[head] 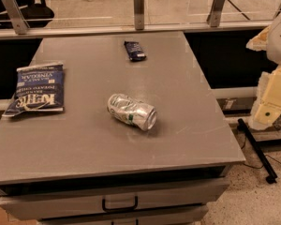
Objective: Pick rxbar blueberry
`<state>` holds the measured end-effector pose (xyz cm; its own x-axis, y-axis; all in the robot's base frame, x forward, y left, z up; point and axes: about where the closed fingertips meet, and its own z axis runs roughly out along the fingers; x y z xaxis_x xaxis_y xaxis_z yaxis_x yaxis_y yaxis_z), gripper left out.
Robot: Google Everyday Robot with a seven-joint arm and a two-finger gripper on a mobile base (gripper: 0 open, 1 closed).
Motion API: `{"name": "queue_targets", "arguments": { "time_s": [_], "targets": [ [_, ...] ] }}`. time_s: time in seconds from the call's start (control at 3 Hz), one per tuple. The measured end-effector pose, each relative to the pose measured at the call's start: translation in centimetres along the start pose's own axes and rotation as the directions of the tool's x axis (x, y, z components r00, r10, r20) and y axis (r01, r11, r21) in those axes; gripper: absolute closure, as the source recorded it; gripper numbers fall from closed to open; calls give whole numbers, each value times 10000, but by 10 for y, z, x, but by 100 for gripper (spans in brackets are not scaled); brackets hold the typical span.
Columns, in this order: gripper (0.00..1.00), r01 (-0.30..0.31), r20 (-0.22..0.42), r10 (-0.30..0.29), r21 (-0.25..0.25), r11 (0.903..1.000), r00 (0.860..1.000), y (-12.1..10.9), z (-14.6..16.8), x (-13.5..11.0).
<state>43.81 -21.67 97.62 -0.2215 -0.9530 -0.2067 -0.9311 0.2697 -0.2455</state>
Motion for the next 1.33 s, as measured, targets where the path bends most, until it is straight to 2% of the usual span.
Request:
{"name": "queue_targets", "arguments": {
  "time_s": [0.33, 0.67, 1.0, 1.33],
  "targets": [
    [0, 0, 1, 0, 2, 10000, 10000, 0, 0, 0],
    [0, 167, 467, -164, -65, 9998, 9988, -6, 14, -21],
    [0, 553, 1472, -555, 52, 9985, 9876, -22, 44, -73],
    [0, 795, 2798, -970, 731, 9941, 9551, -50, 63, -142]
  ]
}}
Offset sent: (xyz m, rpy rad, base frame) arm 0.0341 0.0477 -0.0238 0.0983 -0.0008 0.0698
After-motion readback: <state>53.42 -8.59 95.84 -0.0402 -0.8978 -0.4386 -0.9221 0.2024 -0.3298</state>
